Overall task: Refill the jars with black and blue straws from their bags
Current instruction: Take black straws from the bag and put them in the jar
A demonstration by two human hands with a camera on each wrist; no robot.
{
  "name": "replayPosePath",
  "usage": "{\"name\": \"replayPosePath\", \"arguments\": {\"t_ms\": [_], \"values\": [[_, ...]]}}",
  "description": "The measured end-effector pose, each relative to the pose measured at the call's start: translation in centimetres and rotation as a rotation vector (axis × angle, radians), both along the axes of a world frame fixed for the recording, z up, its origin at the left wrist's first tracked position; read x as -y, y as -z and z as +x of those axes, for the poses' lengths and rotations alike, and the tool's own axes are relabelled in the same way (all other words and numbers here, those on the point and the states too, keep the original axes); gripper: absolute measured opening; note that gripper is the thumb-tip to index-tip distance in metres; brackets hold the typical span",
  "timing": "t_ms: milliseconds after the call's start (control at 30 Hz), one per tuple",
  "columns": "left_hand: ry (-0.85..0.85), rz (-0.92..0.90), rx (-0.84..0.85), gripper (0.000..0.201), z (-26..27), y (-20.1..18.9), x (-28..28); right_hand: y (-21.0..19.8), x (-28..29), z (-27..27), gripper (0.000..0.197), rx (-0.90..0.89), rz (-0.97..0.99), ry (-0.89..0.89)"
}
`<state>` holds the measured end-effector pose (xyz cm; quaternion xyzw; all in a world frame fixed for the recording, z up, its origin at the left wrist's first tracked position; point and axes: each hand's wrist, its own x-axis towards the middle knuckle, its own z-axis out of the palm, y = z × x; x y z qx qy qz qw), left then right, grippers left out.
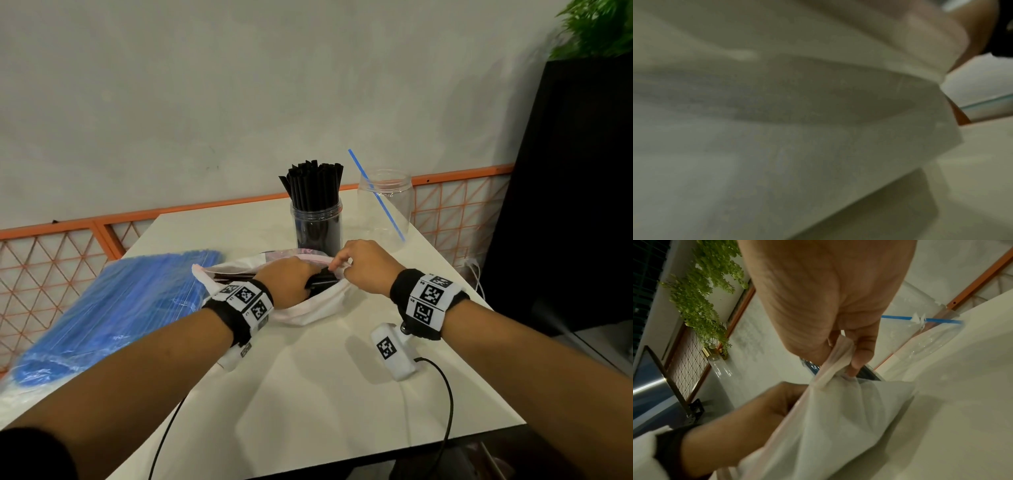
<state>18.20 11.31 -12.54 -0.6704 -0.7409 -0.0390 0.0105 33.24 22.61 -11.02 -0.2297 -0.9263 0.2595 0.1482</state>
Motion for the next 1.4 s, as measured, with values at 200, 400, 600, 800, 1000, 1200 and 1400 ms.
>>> {"name": "replayPosePath", "arguments": {"t_ms": [200,400,600,800,1000,1200,1400], "values": [[-0.086,0.151,0.148,0.015,-1.3,-2.0,1.2,-0.8,0.4,-0.3,0.028,-0.087,-0.02,0.015],[-0.171,0.472,0.729,0.016,-1.8,-4.0,2.7,-0.1,0.6,0.1,0.035,0.036,0.05,-0.045],[0.06,0.696,1.225,0.017,0.0,-8.5,3.4,0.4,1.2,-0.3,0.041,0.103,0.075,-0.063],[0.282,0.566,1.461,0.013,3.0,-9.7,3.2,0.1,1.2,-1.0,0.053,0.166,0.098,-0.065],[0.244,0.439,1.423,0.02,5.2,-4.9,3.0,-0.4,1.5,-0.7,0.013,0.12,0.016,-0.11],[0.149,0.411,1.413,0.01,5.5,-2.1,3.5,-1.2,1.6,-1.3,0.052,-0.098,-0.077,-0.105],[0.109,0.35,1.387,0.015,4.5,-1.6,3.4,-2.0,0.9,-1.8,0.105,-0.089,-0.008,-0.066]]}}
